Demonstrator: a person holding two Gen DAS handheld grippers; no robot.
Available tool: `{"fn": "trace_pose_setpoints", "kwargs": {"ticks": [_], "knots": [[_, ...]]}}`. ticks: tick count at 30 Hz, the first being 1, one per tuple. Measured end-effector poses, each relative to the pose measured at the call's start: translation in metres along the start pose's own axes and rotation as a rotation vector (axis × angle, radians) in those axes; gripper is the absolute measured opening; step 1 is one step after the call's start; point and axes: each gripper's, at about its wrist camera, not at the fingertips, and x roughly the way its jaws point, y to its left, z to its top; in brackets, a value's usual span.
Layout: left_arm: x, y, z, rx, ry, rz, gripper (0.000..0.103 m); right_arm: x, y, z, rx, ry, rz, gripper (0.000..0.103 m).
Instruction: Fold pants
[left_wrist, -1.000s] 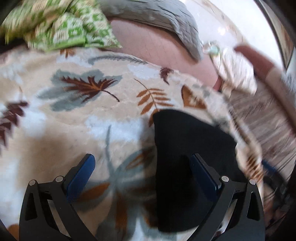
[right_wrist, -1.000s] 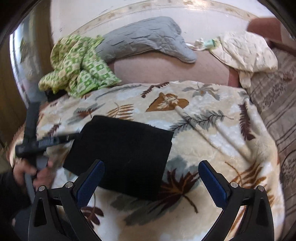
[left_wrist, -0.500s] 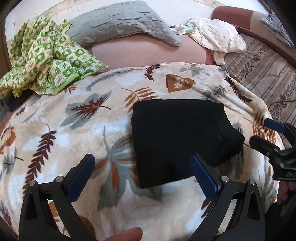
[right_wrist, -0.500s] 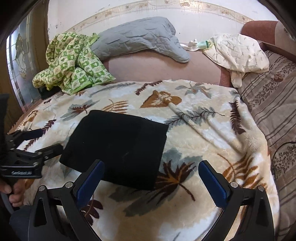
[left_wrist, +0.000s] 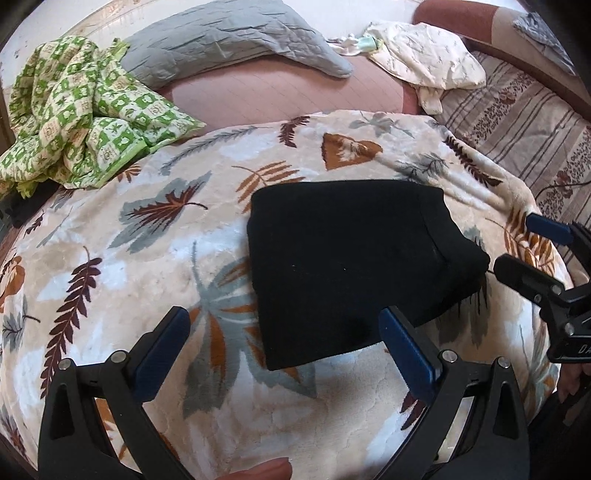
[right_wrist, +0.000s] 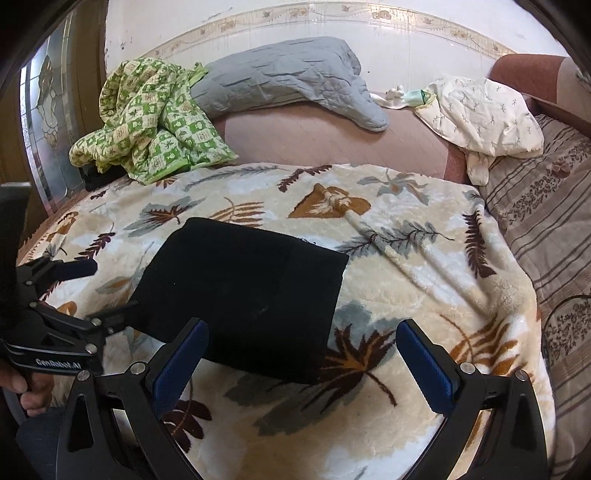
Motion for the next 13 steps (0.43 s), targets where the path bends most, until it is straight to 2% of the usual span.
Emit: {"fn": "trace_pose_setpoints", "kwargs": {"ticks": [6,13], "knots": [[0.0044,0.0011,-0.0006,-0.013,0.019,-0.03,0.103,0.0,0.0025,0.0011,-0.005,-0.003,0.004,0.102],[0.004,0.0069,-0.001,-0.039,0.008,-0.022,0.103,0.0044,0.0072,0.0008,-0.026,0.006,-0.003,0.102]]}}
